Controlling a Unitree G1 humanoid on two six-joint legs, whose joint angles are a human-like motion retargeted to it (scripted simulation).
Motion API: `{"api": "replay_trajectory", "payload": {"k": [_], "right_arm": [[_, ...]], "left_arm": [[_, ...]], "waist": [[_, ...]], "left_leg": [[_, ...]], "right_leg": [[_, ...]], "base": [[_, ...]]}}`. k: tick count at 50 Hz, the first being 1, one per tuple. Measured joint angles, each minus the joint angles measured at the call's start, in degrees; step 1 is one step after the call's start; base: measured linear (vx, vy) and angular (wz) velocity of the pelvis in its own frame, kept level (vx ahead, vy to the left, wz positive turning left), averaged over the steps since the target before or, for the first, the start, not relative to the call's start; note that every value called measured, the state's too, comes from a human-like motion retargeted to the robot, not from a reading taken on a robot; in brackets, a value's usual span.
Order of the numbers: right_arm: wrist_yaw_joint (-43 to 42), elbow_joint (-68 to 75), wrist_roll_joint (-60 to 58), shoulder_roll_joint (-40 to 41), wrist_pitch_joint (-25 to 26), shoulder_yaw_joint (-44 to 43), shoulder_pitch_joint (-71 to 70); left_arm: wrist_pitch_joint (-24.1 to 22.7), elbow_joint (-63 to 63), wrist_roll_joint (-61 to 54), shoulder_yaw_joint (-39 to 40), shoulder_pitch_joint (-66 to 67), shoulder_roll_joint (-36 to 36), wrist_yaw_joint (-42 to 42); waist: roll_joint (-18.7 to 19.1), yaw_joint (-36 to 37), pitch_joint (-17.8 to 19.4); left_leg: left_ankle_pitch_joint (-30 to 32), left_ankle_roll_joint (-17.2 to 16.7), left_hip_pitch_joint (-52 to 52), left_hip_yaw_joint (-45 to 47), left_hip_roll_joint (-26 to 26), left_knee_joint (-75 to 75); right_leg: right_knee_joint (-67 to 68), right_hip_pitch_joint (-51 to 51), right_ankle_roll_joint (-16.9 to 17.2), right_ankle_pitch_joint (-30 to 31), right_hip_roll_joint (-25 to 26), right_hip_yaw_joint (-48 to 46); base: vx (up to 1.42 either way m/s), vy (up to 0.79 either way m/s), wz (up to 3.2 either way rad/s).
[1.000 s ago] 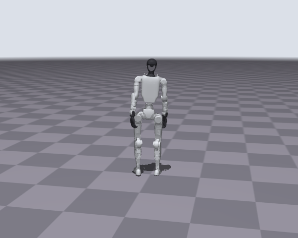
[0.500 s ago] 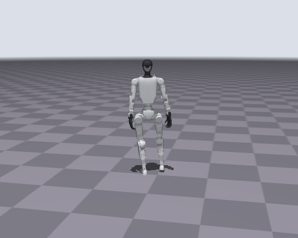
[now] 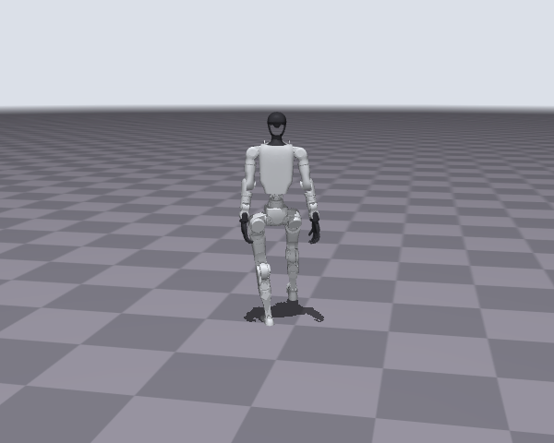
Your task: In place motions
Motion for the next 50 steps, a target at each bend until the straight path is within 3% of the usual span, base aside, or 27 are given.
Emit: {"api": "replay_trajectory", "payload": {"k": [2,5,7,8,9,10,12,15,18,20,24,30,40,50], "right_arm": [[0.4,0.2,-0.1,-0.2,0.3,0.0,-1.1],[-0.2,-0.2,-0.7,-0.5,0.3,0.4,-1.9],[-0.8,-0.3,-1.6,-0.9,0.1,2.0,-2.8],[-0.5,-0.5,-2.2,-1.0,0.2,2.4,-3.5],[-0.2,-0.9,-2.5,-0.9,0.1,2.3,-3.5],[0.2,-1.4,-2.8,-0.6,0.1,1.9,-3.3],[0.7,-2.3,-2.7,-0.2,-0.3,2.4,-3.3],[2.7,-3.8,-2.1,0.5,-0.6,2.5,-3.9],[4.4,-4.3,-2.2,1.1,-0.6,2.5,-4.0],[5.6,-4.7,-2.8,1.2,-0.4,1.8,-4.6],[6.1,-6.0,-3.7,1.2,-0.7,2.8,-6.2],[7.0,-7.7,-2.4,1.7,-0.9,5.4,-7.8],[3.0,1.7,-3.4,-0.4,2.6,1.0,-4.3],[1.3,2.6,-3.9,-1.0,3.6,0.7,-2.9]], "left_arm": [[0.2,0.3,0.1,1.1,0.2,0.0,-0.2],[0.3,0.6,-0.1,2.3,1.3,-0.4,-0.1],[0.4,0.8,-0.2,4.0,2.1,-0.9,0.1],[0.6,1.1,-0.2,4.8,2.1,-0.9,0.1],[0.7,1.3,-0.3,4.8,2.4,-0.8,0.2],[0.7,1.4,-0.5,4.6,2.9,-0.7,0.3],[0.8,1.3,-0.6,5.1,3.9,-1.0,0.5],[1.0,0.9,-0.4,5.8,4.8,-0.6,0.1],[1.3,0.4,-0.1,5.9,5.7,-0.2,-0.2],[1.6,0.5,-0.3,6.2,5.2,-0.4,0.3],[0.5,-0.2,-3.4,7.3,4.8,-2.2,0.2],[0.8,-1.6,-2.3,6.2,2.7,-2.2,-2.1],[0.1,-5.5,0.9,1.6,2.1,-1.5,-0.8],[1.6,-2.0,-0.2,5.0,4.5,-1.7,-1.4]], "waist": [[0.5,-1.1,-0.7],[3.1,-9.8,-1.7],[2.3,-2.4,-3.8],[0.6,6.9,-5.2],[0.4,8.8,-5.9],[1.0,7.0,-6.4],[0.8,8.4,-8.0],[-0.8,10.0,-9.2],[-1.5,12.0,-10.3],[-0.5,15.1,-11.2],[0.9,14.2,-11.8],[1.8,6.5,-9.5],[2.9,10.4,-11.3],[5.3,5.1,-12.7]], "left_leg": [[-0.5,-0.3,-1.2,-1.7,-0.1,1.2],[0.0,-1.5,-3.9,-11.4,0.5,3.4],[-0.5,-1.9,-4.0,-3.8,0.8,1.6],[-1.2,-2.0,-3.6,5.5,0.5,0.0],[-1.4,-2.1,-3.7,7.1,0.5,-0.4],[-1.2,-2.2,-4.1,4.6,0.6,-0.2],[-1.3,-2.5,-4.6,6.1,0.3,-0.8],[-1.9,-2.8,-4.1,7.5,-1.2,-1.3],[-1.9,-3.3,-2.4,8.5,-1.6,-2.7],[-2.2,-3.9,-2.6,10.4,-0.2,-3.3],[-2.1,-4.6,-3.3,11.2,1.6,-3.8],[-2.0,-5.5,-3.1,9.8,2.9,-3.1],[-2.8,-7.4,-2.6,11.3,4.8,-3.8],[-4.7,-10.0,-4.2,11.8,7.5,-1.1]], "right_leg": [[1.3,3.7,-0.7,1.4,-0.6,-3.8],[1.8,12.2,-1.8,4.2,-1.6,-17.3],[5.6,13.9,0.5,4.4,-2.2,-9.7],[8.6,12.8,1.0,3.7,-1.5,0.0],[9.4,14.0,1.0,4.4,-1.1,1.6],[9.1,16.3,0.7,5.8,-0.7,-1.0],[7.3,20.2,4.8,2.1,-0.9,1.0],[1.7,24.4,4.2,-5.6,-3.2,-7.5],[-3.8,26.2,4.3,-3.9,-2.6,-5.7],[-4.7,25.5,6.2,-2.9,-2.6,-7.2],[-2.7,22.1,3.3,-3.6,0.1,-1.9],[-2.9,23.7,2.1,-4.5,1.4,-3.2],[-2.6,22.5,0.5,-4.7,3.2,-1.6],[-1.8,21.1,-1.6,-5.9,5.7,-0.4]], "base": [[0.05,-0.05,1.07],[0.02,-0.07,2.02],[-0.02,-0.08,-3.27],[-0.02,-0.1,-4.67],[-0.01,-0.12,-2.51],[0.0,-0.16,0.02],[0.0,-0.17,-0.18],[0.03,-0.17,-0.41],[0.03,-0.21,-0.37],[-0.11,-0.21,-0.65],[-0.11,-0.19,-0.27],[-0.13,-0.14,0.22],[-0.02,-0.11,-0.13],[-0.07,-0.15,-0.04]]}}
